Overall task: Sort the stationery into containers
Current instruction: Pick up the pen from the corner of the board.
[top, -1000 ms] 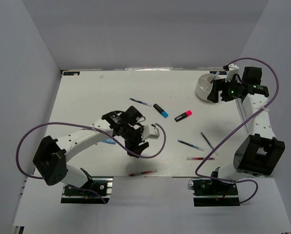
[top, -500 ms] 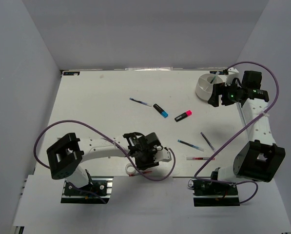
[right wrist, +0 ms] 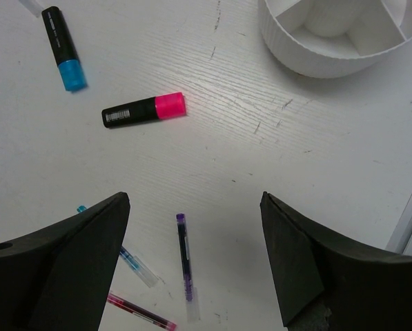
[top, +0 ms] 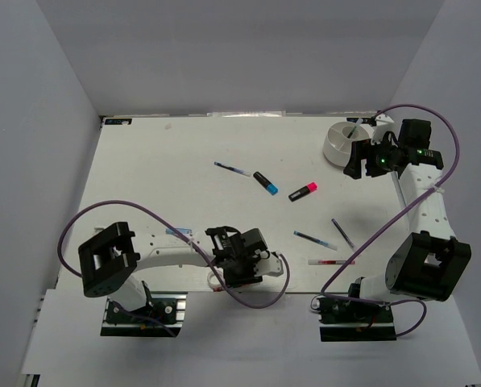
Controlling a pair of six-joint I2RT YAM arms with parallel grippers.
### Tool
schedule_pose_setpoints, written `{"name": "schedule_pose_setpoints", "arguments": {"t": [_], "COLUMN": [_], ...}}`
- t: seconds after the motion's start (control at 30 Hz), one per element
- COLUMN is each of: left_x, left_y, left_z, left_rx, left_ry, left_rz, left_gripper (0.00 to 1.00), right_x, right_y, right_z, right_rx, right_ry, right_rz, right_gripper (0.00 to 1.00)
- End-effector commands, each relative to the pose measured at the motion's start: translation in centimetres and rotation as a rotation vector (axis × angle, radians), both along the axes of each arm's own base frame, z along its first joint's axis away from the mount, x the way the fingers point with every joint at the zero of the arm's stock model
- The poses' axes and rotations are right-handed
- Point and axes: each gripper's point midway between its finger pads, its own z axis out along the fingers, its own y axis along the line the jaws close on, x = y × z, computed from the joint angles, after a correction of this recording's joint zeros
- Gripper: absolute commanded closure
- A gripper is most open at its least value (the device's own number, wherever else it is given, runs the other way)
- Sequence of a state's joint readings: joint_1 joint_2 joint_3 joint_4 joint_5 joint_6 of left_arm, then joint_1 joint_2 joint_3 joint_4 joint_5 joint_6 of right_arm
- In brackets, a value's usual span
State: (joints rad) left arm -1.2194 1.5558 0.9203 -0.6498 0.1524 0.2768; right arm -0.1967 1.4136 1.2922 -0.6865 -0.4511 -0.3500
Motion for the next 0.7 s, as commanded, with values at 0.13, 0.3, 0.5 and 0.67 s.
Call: {"name": "schedule_pose_setpoints", "arguments": {"t": [0.13,0.3,0.5,0.67], "left_x": [-0.7,-0.2,0.0,0.0], "left_y": [-0.7,-0.6,-0.3,-0.1], "left_z": [0.5,-0.3,-1.0,-1.5], "left_rx": [-0.035,-0.01,0.007,0.023], "left_ry": [-0.024,-0.045,-0.072,-0.067], "left_rz": [-0.029,-0.011,-0.006,-0.008], "left_gripper": [0.51,0.52,0.54,0.54], "right_x": [0.2,0.4,0.4,0.4], "right_y": [-0.3,-0.1,-0.3,-0.4], "right_z": [0.4,0.4,0.6,0.3], "right_rx": [-0.01,0.0,-0.012,-0.016], "right_ry": [-0.015,-0.012,-0.02,-0.015], "right_rz": [0.0,0.002,0.007,0.004], "right_gripper": [0.18,0.19,0.2,0.2]}}
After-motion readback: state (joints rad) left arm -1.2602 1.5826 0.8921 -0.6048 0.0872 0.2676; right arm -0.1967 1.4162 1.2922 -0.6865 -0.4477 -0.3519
